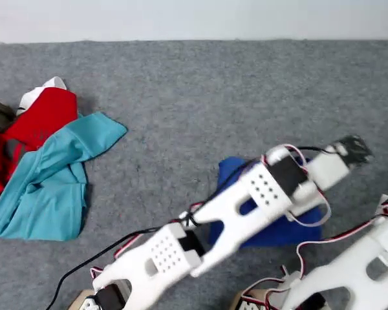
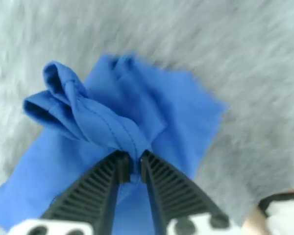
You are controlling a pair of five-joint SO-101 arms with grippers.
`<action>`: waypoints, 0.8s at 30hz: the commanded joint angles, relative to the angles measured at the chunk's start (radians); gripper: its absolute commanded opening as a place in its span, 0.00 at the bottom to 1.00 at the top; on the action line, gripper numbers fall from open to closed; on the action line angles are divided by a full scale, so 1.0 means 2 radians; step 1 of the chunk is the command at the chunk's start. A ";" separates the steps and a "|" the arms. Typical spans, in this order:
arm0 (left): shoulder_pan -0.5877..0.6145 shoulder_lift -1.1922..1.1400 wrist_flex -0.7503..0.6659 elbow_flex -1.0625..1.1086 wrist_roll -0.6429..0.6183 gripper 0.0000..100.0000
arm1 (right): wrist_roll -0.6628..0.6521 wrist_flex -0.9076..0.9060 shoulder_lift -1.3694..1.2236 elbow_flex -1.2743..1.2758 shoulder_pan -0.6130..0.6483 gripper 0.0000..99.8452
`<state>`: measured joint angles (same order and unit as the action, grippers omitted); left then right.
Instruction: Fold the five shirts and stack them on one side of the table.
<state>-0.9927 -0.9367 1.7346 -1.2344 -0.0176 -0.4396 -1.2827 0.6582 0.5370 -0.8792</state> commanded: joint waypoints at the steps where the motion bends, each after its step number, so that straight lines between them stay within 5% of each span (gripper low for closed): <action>1: -0.015 -0.020 -0.003 -0.077 -0.005 0.01 | 0.004 0.010 0.018 -0.007 -0.008 0.21; 13: -0.025 -0.122 -0.059 -0.185 -0.002 0.02 | 0.005 0.023 0.018 -0.017 -0.055 0.21; 24: 0.003 -0.114 -0.120 -0.221 -0.004 0.22 | 0.004 0.020 0.018 -0.015 -0.054 0.21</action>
<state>-1.0127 -1.2052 1.5244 -1.6103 -0.0207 -0.4396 -1.2551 0.6582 0.5386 -0.9789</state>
